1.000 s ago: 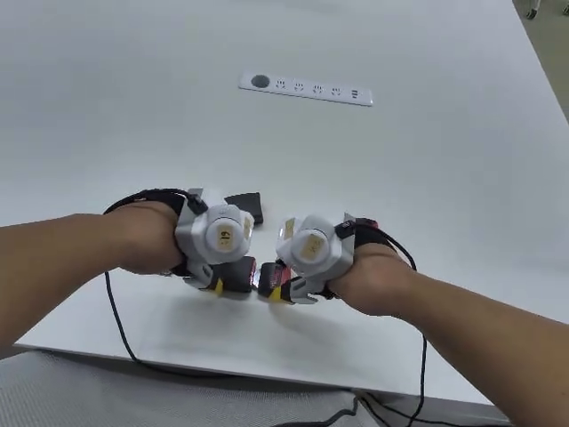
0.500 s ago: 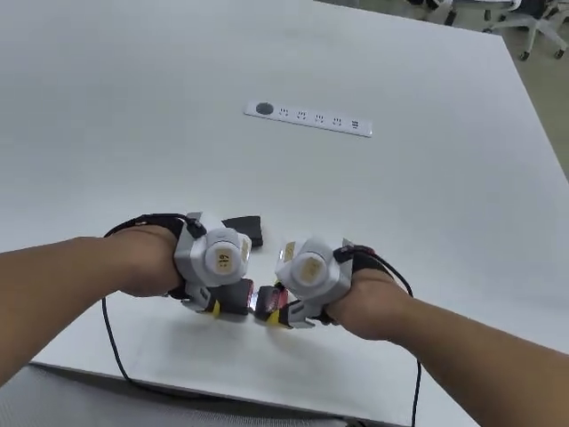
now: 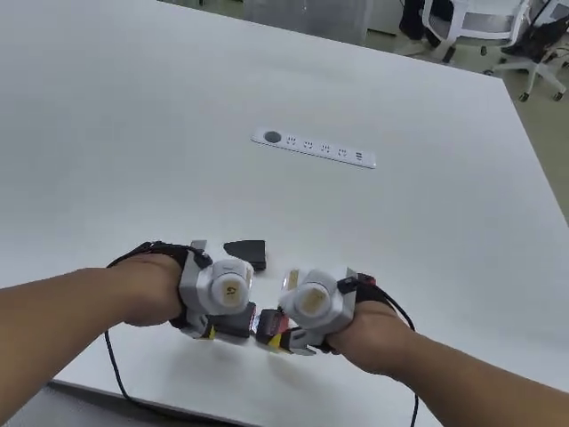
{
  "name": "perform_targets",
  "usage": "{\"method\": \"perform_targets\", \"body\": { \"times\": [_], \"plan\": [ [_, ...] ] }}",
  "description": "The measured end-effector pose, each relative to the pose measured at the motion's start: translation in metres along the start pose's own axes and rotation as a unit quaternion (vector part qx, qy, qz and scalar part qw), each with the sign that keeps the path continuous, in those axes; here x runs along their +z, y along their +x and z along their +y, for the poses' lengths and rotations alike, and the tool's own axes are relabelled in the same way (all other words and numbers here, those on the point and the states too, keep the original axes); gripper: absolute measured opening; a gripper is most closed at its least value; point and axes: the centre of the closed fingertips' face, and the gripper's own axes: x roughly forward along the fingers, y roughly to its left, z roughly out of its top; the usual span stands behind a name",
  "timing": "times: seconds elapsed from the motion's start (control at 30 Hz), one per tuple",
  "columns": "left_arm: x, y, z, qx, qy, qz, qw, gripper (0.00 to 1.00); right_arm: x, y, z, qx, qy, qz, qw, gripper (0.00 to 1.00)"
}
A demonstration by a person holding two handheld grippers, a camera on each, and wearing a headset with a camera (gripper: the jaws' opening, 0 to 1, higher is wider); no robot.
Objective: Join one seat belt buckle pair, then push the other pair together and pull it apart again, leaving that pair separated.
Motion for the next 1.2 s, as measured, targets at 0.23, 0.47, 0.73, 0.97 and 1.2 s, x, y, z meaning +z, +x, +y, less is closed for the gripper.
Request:
{"method": "perform_targets", "body": {
  "times": [0.23,0.47,0.73,0.97,1.2],
  "plan": [
    [0.007,-0.029,0.022,0.021,-0.021,-0.029,0.9991,0.39,0.000,-0.022,-0.010,-0.016,0.002,-0.015,0.9997,0.34],
    [0.023,-0.039,0.064,0.047,-0.038,-0.053,0.9968,0.39,-0.018,-0.040,-0.040,-0.042,0.016,-0.011,0.9989,0.35],
    [0.032,-0.030,0.087,0.048,-0.045,-0.055,0.9963,0.40,-0.047,-0.059,-0.078,-0.068,0.039,-0.005,0.9970,0.37],
    [0.029,-0.008,0.094,0.039,-0.037,-0.060,0.9968,0.45,-0.077,-0.061,-0.103,-0.072,0.055,0.010,0.9958,0.37],
    [0.026,-0.002,0.111,0.035,-0.056,-0.071,0.9953,0.47,-0.097,-0.052,-0.107,-0.052,0.056,0.025,0.9967,0.37]
  ]
}}
